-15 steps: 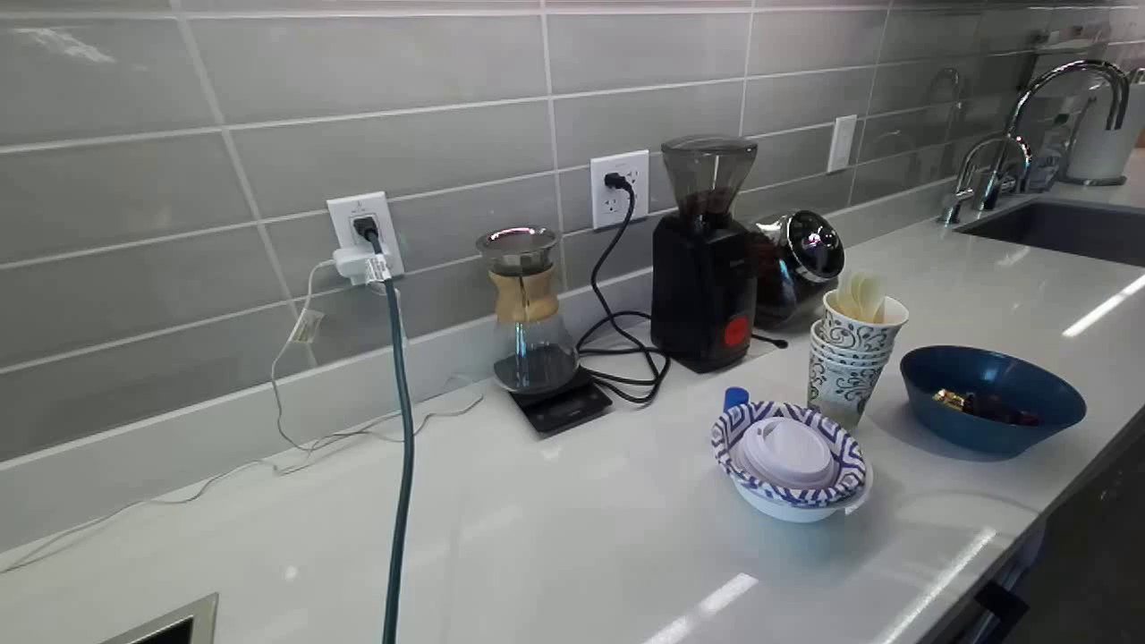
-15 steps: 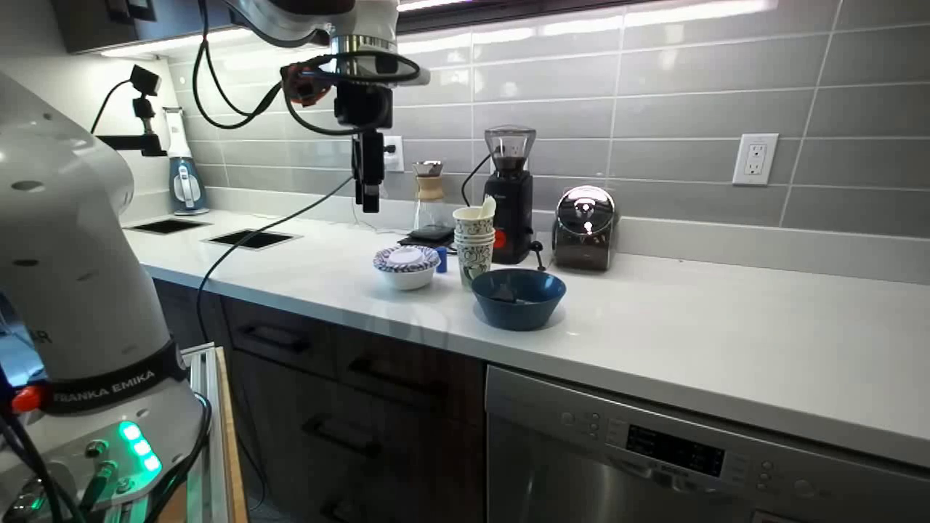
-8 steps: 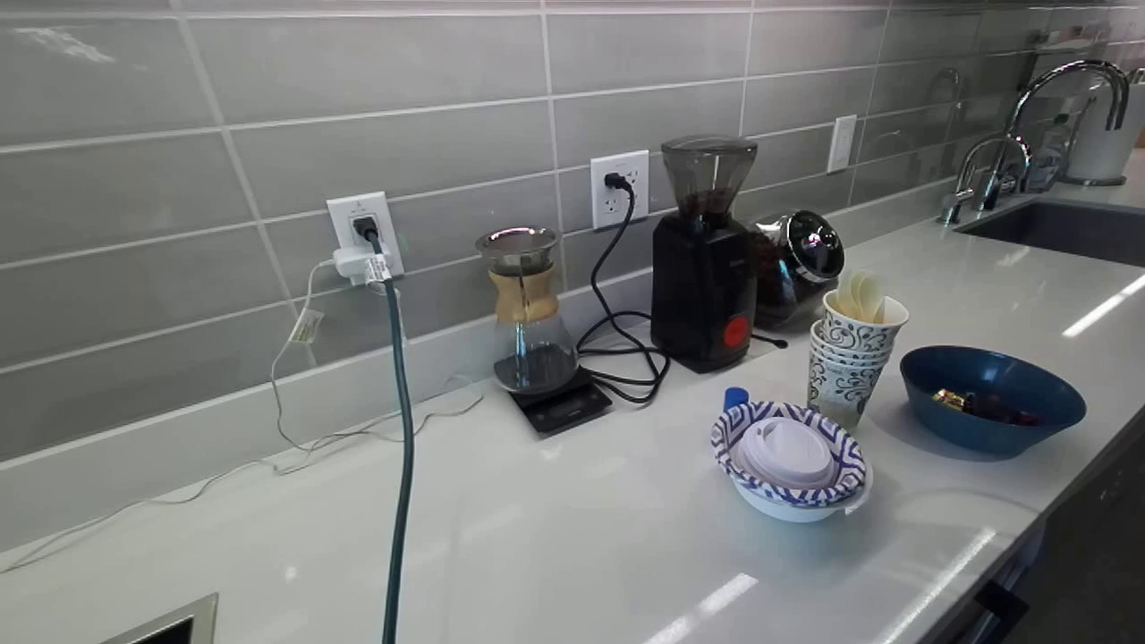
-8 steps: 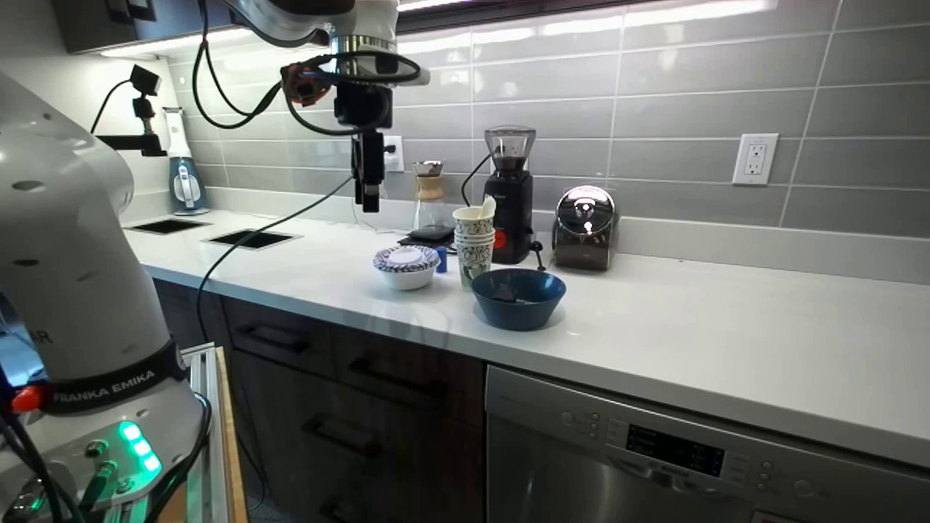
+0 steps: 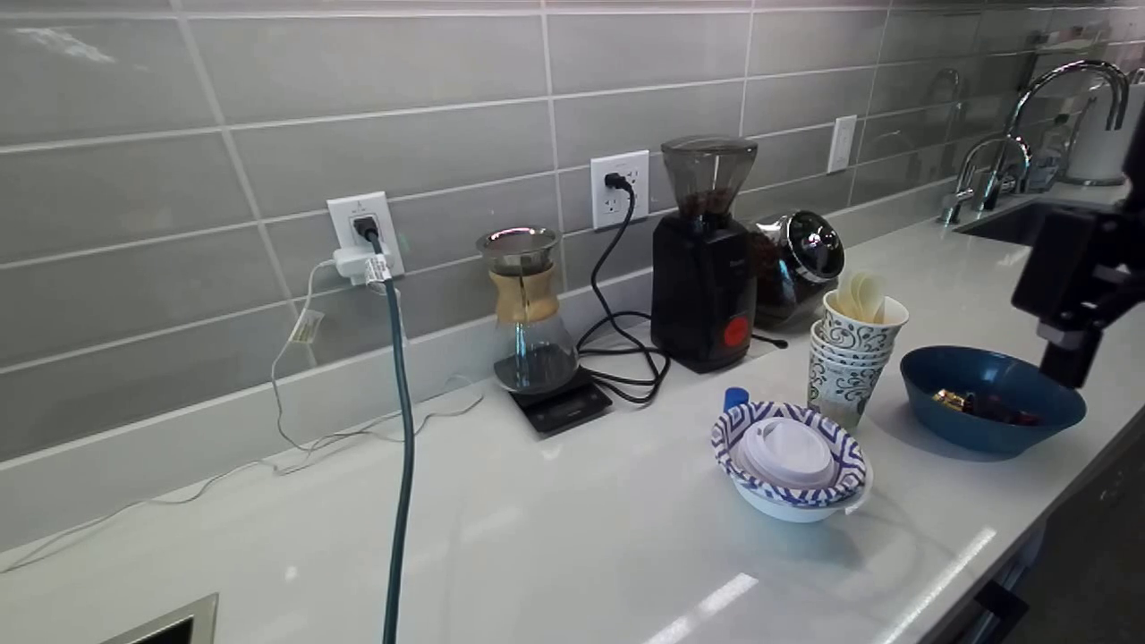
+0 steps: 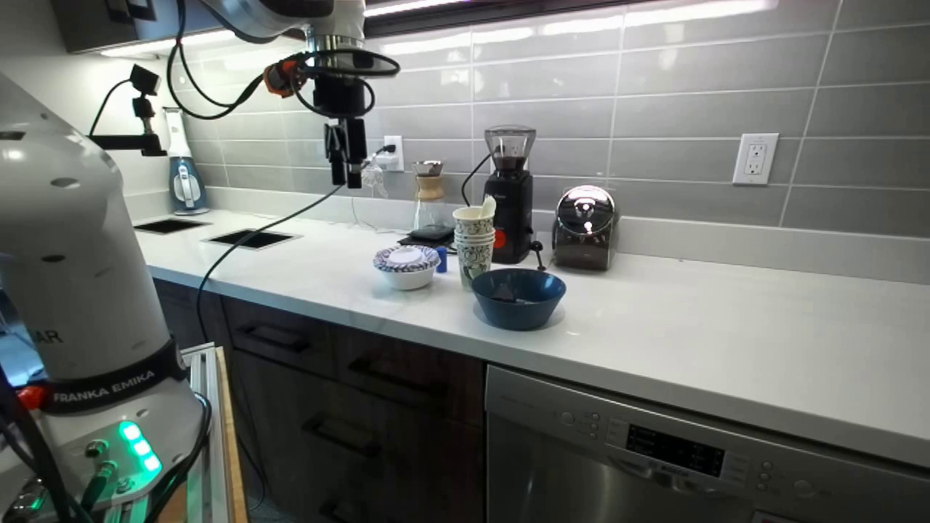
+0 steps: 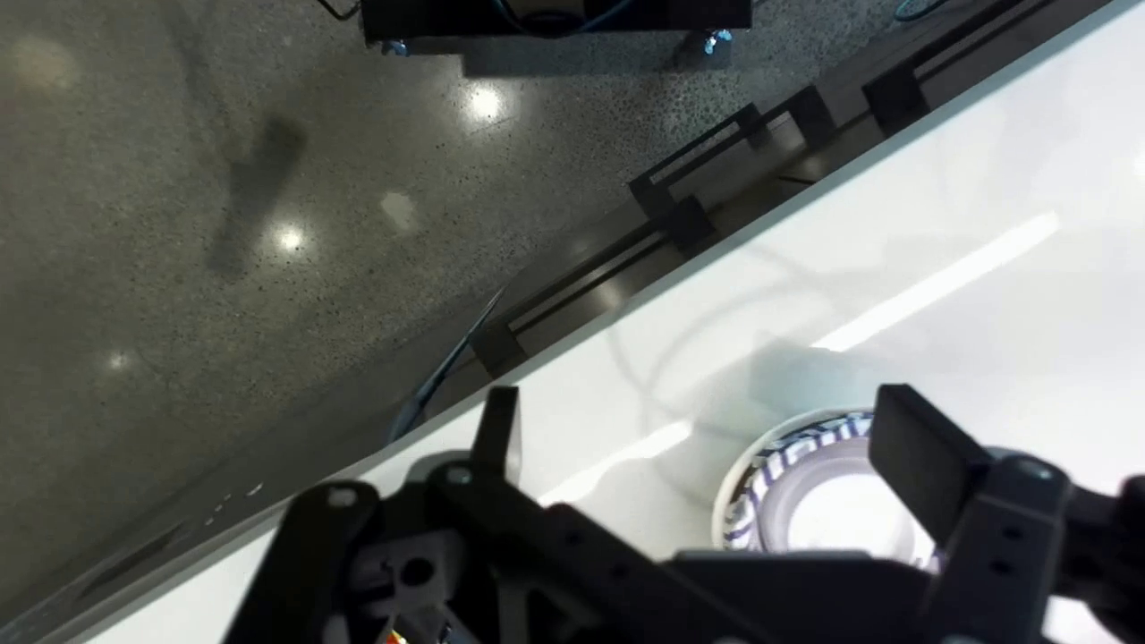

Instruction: Put the blue block in the blue bowl.

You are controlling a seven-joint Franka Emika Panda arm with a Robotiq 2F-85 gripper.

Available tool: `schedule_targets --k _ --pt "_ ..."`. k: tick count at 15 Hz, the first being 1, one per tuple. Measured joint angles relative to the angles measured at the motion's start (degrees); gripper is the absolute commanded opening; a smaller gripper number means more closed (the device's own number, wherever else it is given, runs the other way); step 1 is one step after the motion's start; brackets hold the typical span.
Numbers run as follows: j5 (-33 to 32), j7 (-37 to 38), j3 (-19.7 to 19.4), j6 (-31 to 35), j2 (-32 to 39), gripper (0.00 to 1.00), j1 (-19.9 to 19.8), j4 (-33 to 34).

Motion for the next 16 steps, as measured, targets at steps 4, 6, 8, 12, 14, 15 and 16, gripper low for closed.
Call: schedule_targets --k 4,6,8,12,14,15,16 --pt "0.06 3.39 5.09 -0.19 5.81 1.0 1.86 6.41" --pt "-0.02 4.5 7.18 -0.17 10.43 1.0 2.1 10.43" --pt "-0.09 5.66 8.8 -0.16 15.62 1.0 2.25 14.68" --pt "-0.97 11.0 10.28 -0.14 26.28 1.0 2.83 22.95" --pt "-2.23 14.9 10.41 0.36 31.16 1.0 3.72 26.46" --pt "-2.93 16.35 10.37 0.84 33.34 1.0 4.28 28.01" --pt "-4.07 17.91 10.27 1.55 35.49 1.0 4.94 29.52"
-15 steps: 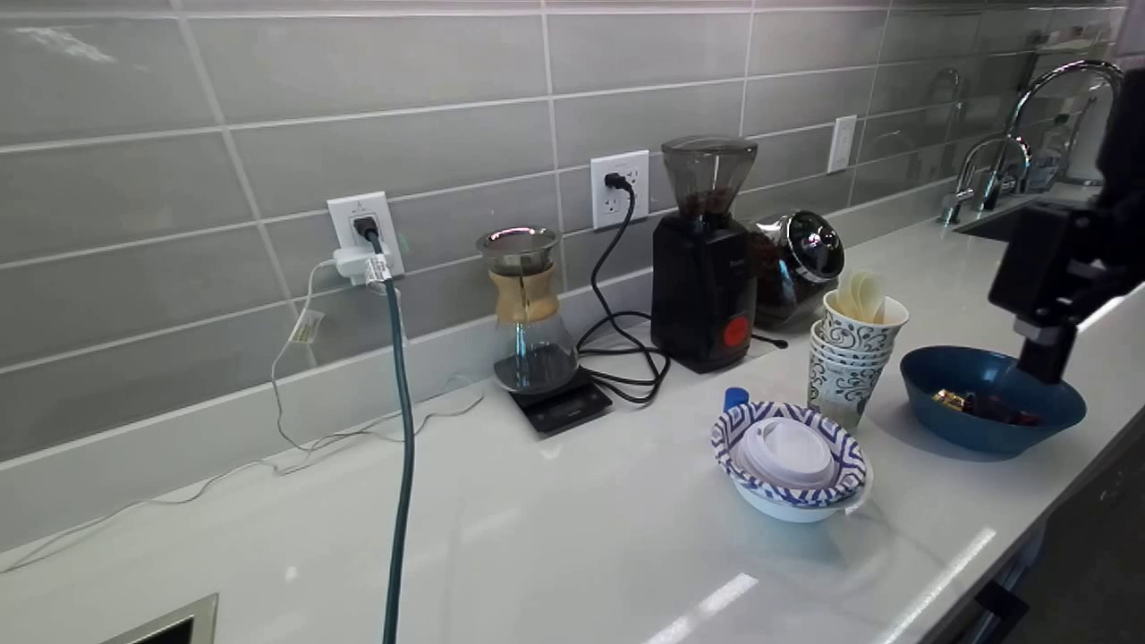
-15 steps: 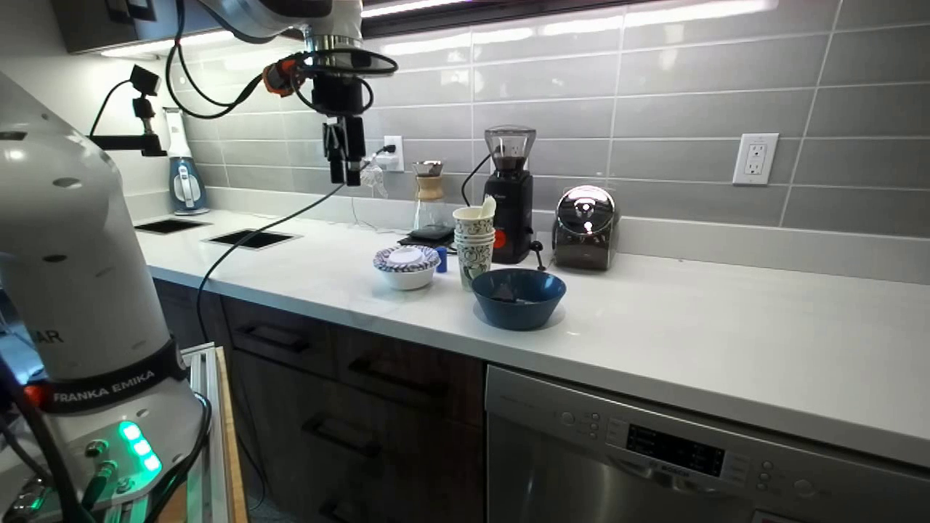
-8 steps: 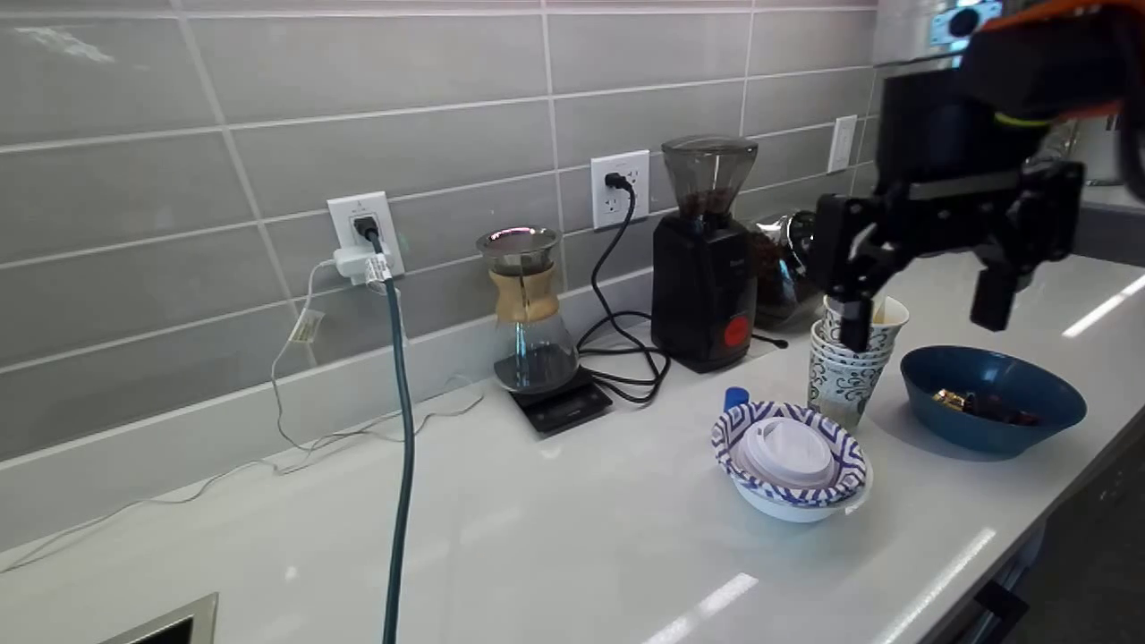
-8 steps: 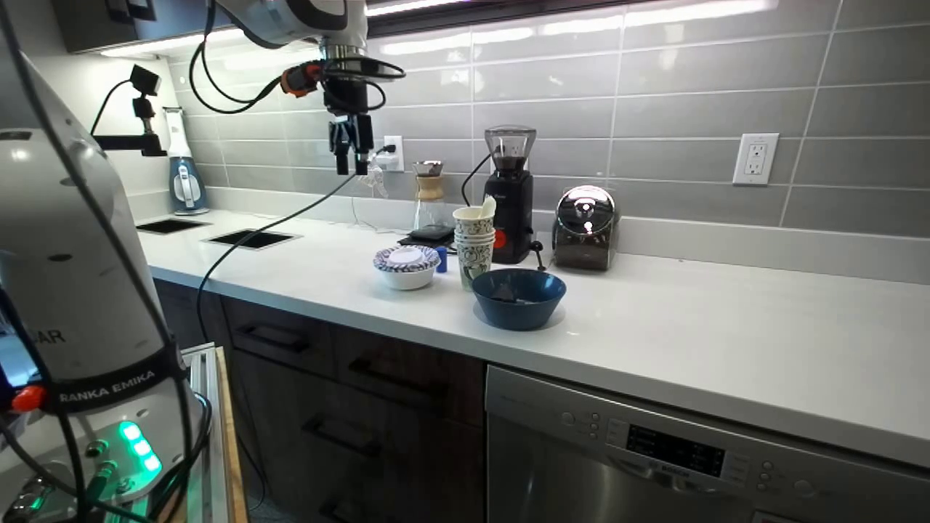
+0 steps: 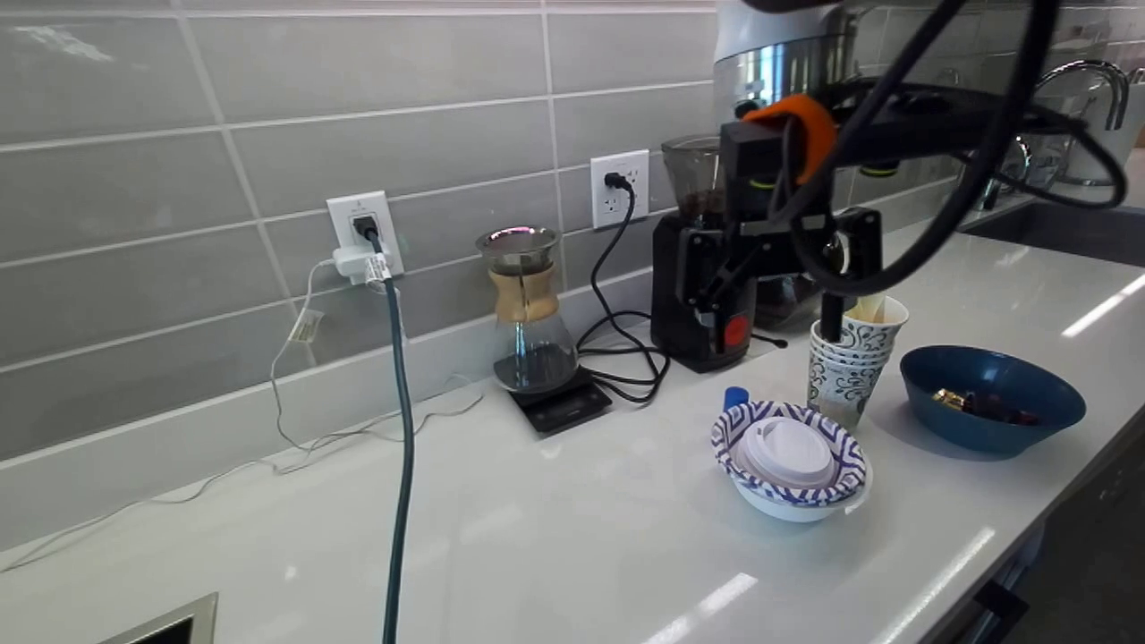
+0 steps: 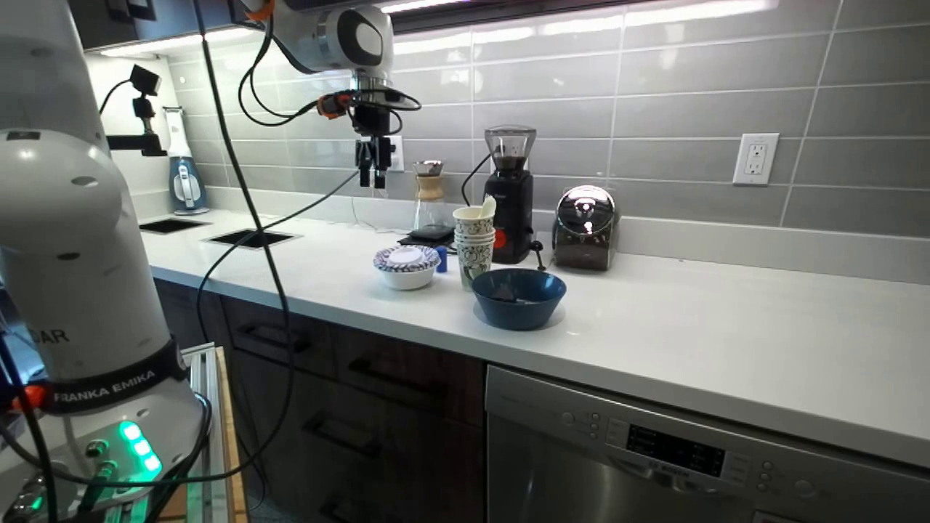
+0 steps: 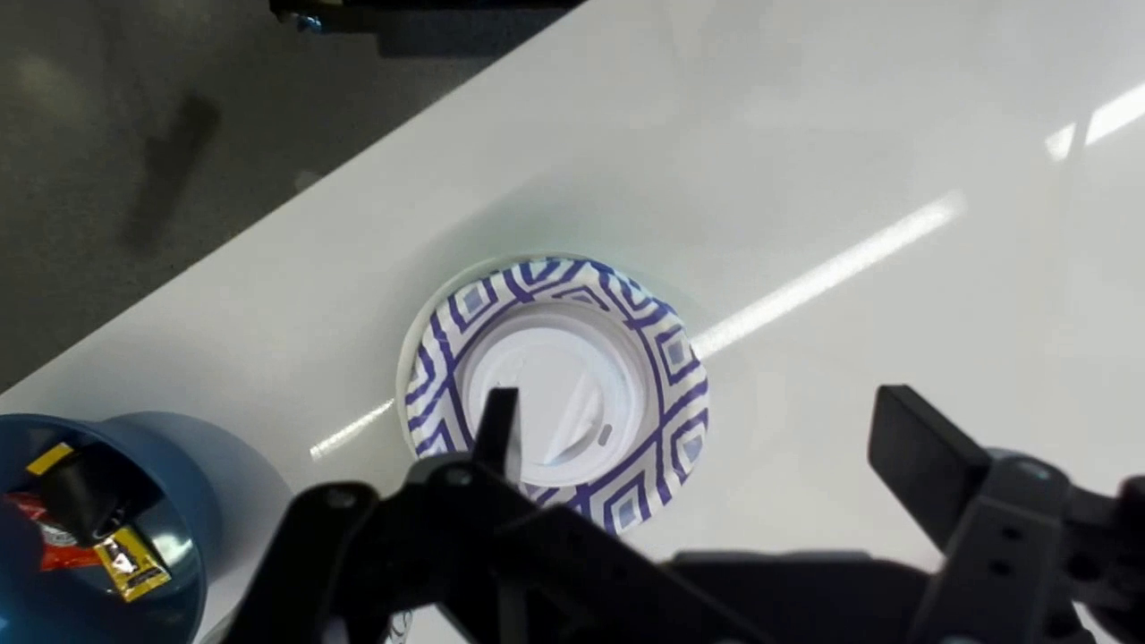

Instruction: Put the blue block in the blue bowl.

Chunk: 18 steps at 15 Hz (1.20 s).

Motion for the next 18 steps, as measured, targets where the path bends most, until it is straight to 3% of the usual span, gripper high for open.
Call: schedule_targets --k 8,18 --pt "-12.07 5.57 -5.52 5.84 14.45 1.0 5.52 10.36" --pt "-12.96 2.11 -11.7 13.53 24.94 1.0 6.72 16.59"
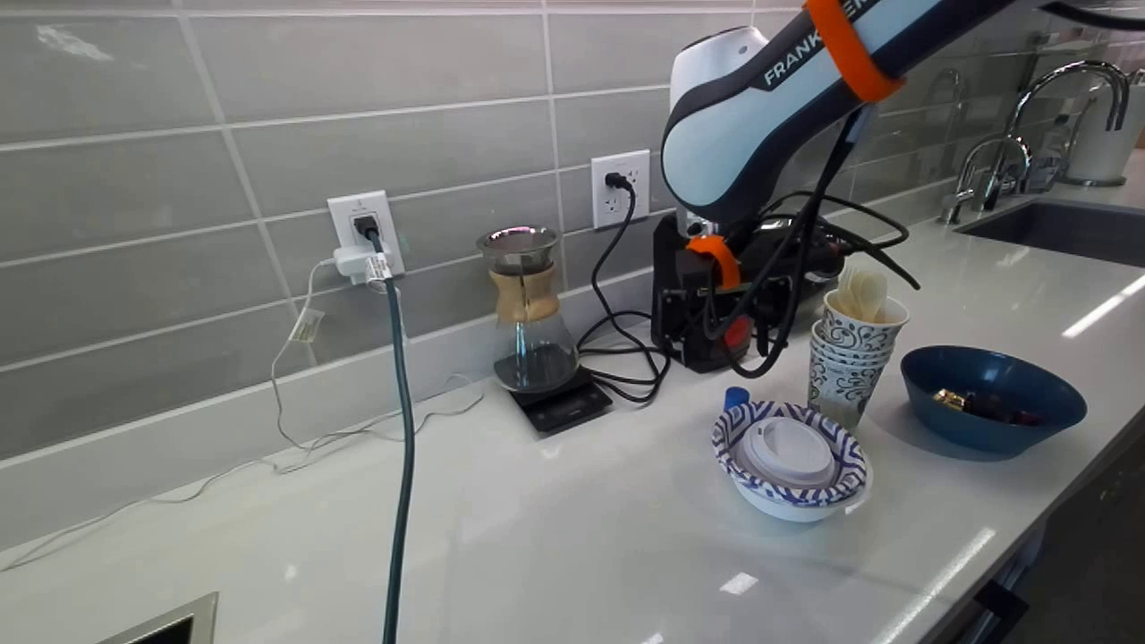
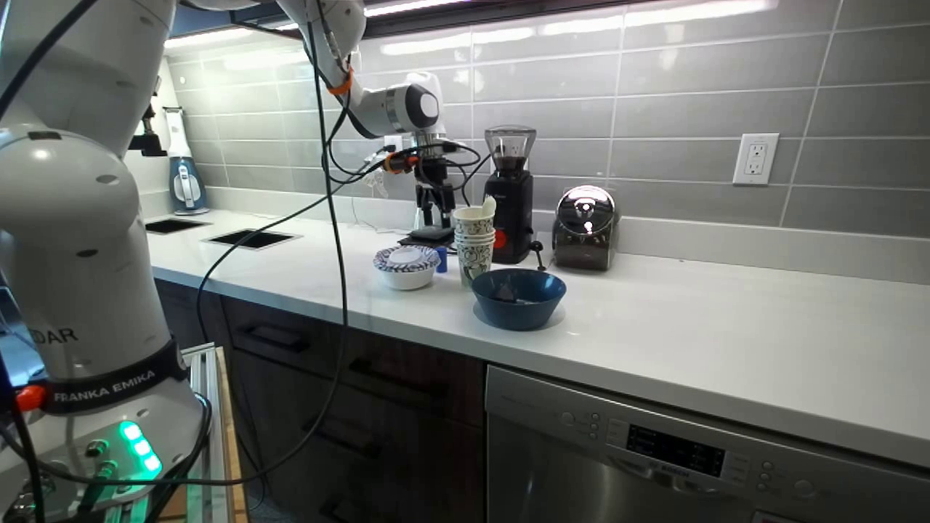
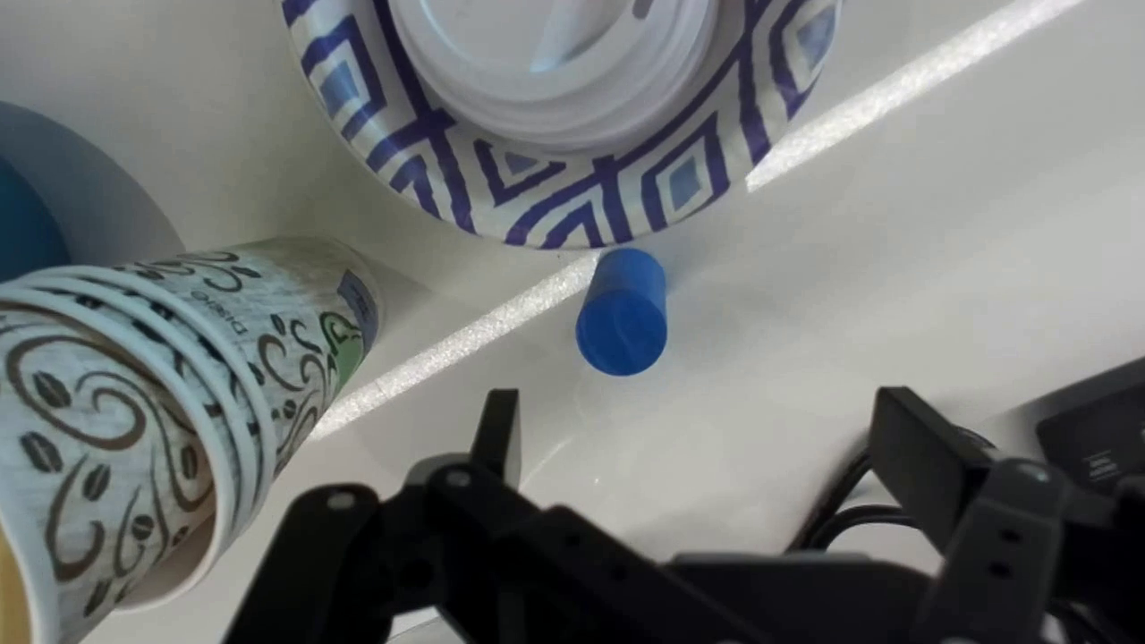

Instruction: Put the blue block in the blue bowl.

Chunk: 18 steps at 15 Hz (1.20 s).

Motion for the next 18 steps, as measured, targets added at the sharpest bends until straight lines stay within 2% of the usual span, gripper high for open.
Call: schedule_targets --k 4,5,6,8,16,17,18 --pt "0.11 -0.02 -1.62 2.76 3.09 1.0 0.07 0.11" --pt "0.28 -0.28 -1.88 3.49 3.77 0.97 0.06 0.11" --pt "0.49 -0.64 -2.11 4.19 4.42 0.73 0.06 0.11" --pt "1.07 -1.34 -2.43 5.24 5.44 0.69 0.06 0.12" --pt "3.68 -3.78 -3.17 5.87 6.68 0.11 0.06 0.12" --pt "3.96 -4.2 -3.17 5.76 6.59 0.07 0.06 0.12" --pt "4.34 -4.52 -3.17 5.47 6.42 0.08 0.06 0.12"
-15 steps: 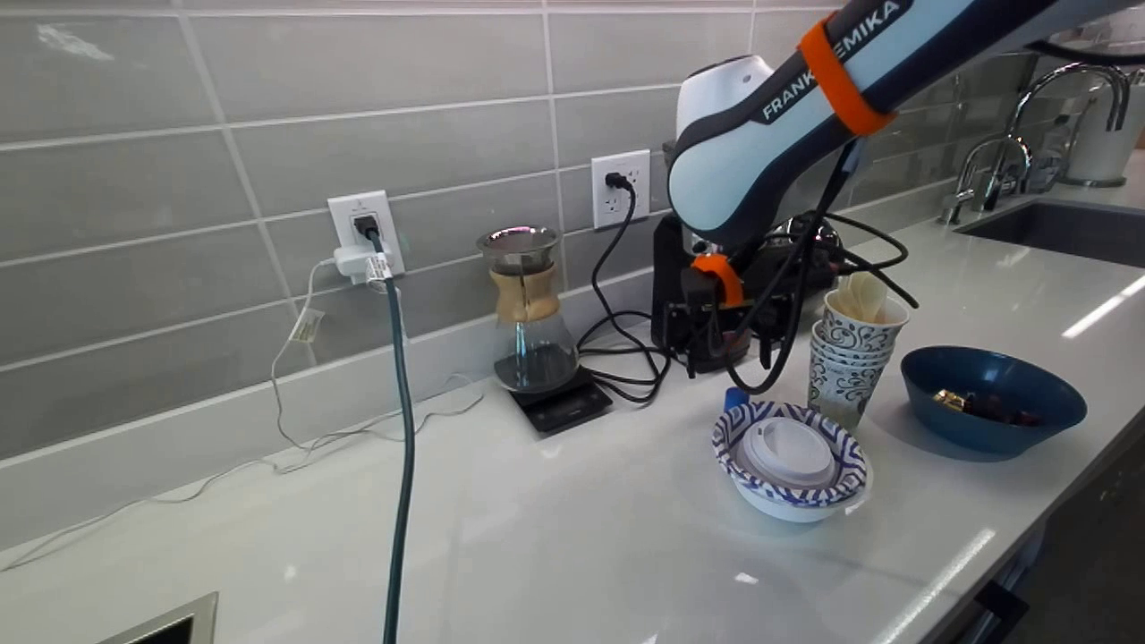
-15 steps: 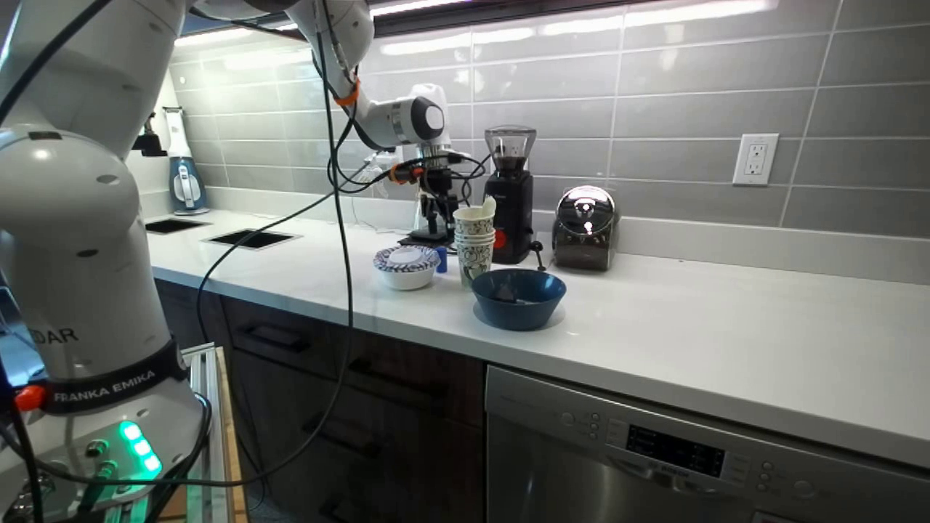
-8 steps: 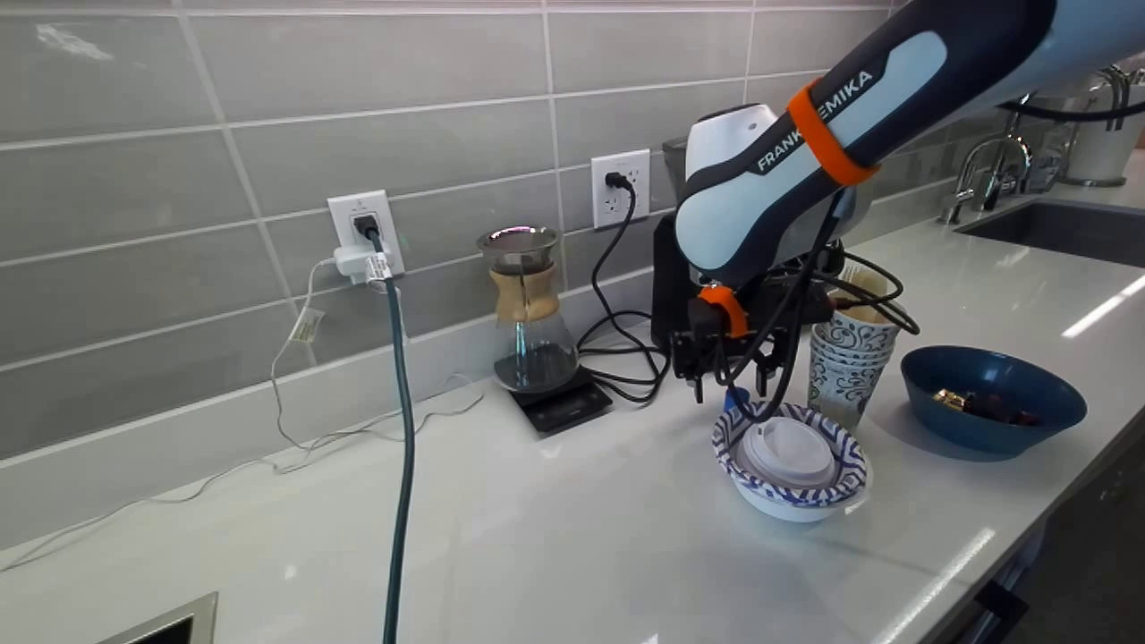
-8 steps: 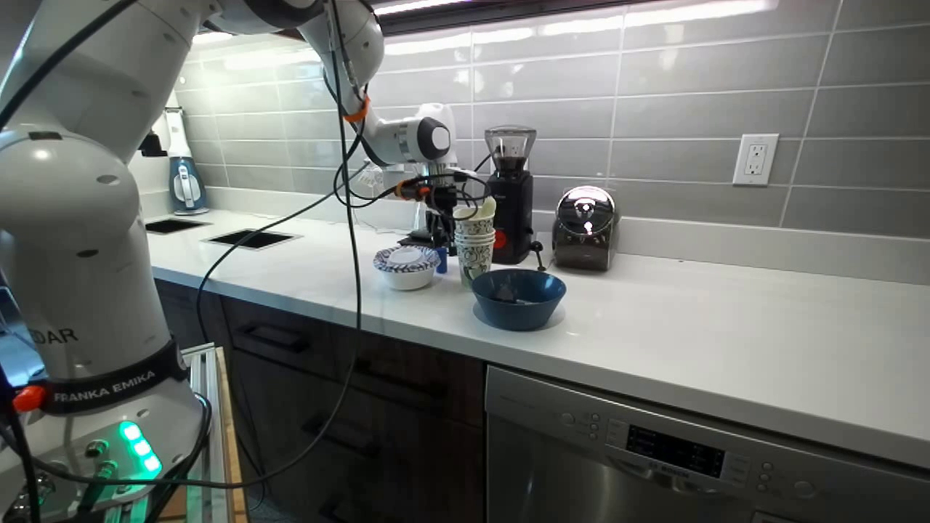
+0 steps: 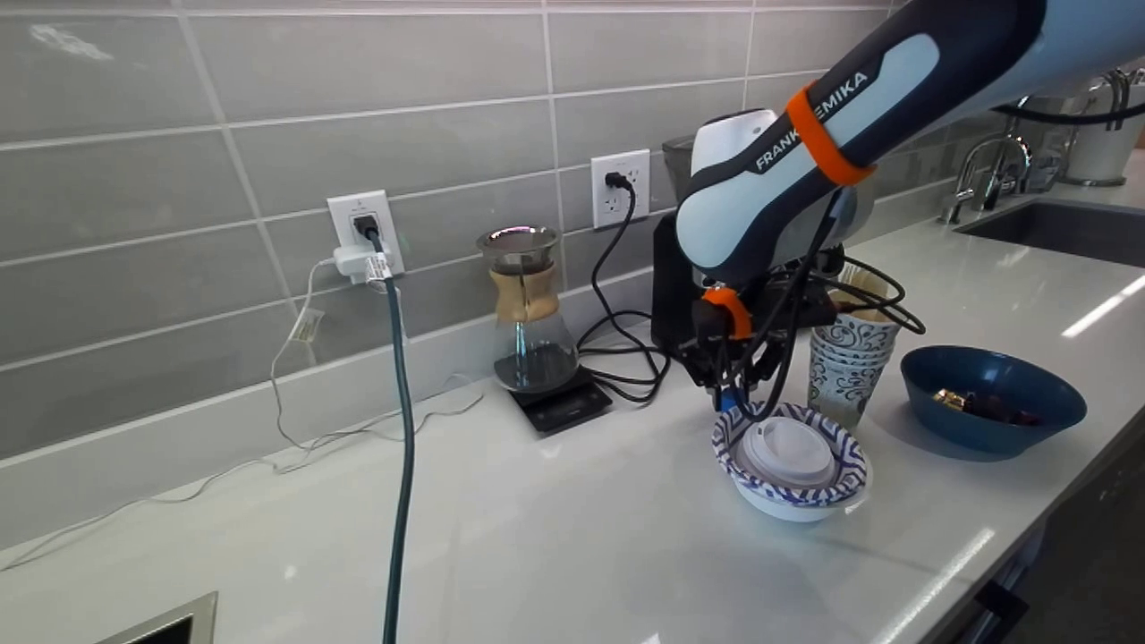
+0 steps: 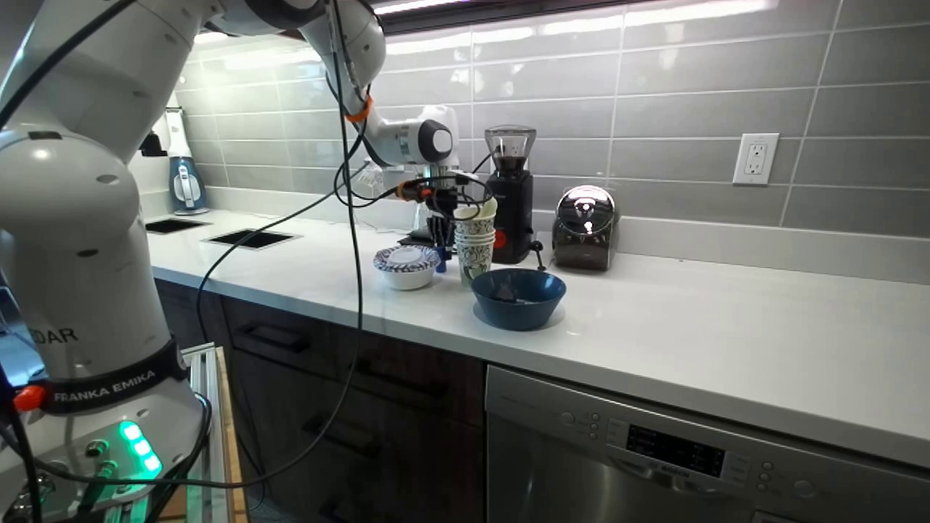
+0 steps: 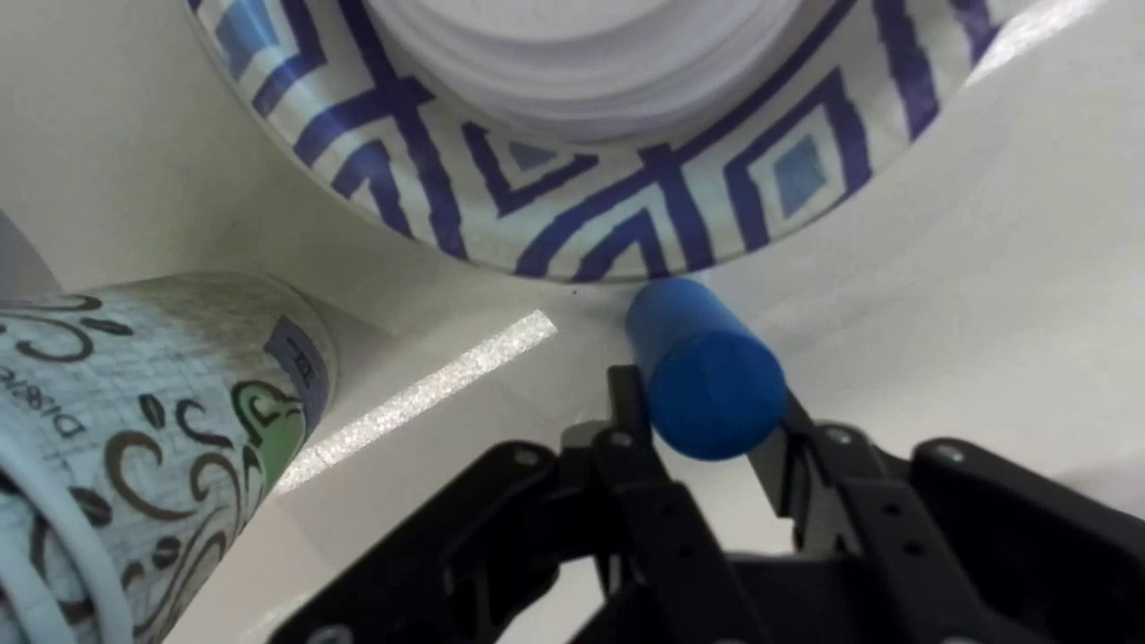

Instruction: Put the blue block in the blue bowl.

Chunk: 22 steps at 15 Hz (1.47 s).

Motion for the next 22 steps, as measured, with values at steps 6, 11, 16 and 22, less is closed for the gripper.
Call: schedule_targets --k 6,11,16,22 --pt "0.71 -0.6 0.06 -4.02 -5.26 0.08 0.12 -0.76" --pt "0.83 -2.83 0.44 -8.91 -15.58 0.08 -0.1 -5.21" --pt "1.35 -5.64 0.34 -15.32 -27.7 0.08 -3.21 -13.99" --pt "2.45 -8.17 -1.76 -19.59 -39.5 0.32 -10.42 -25.43"
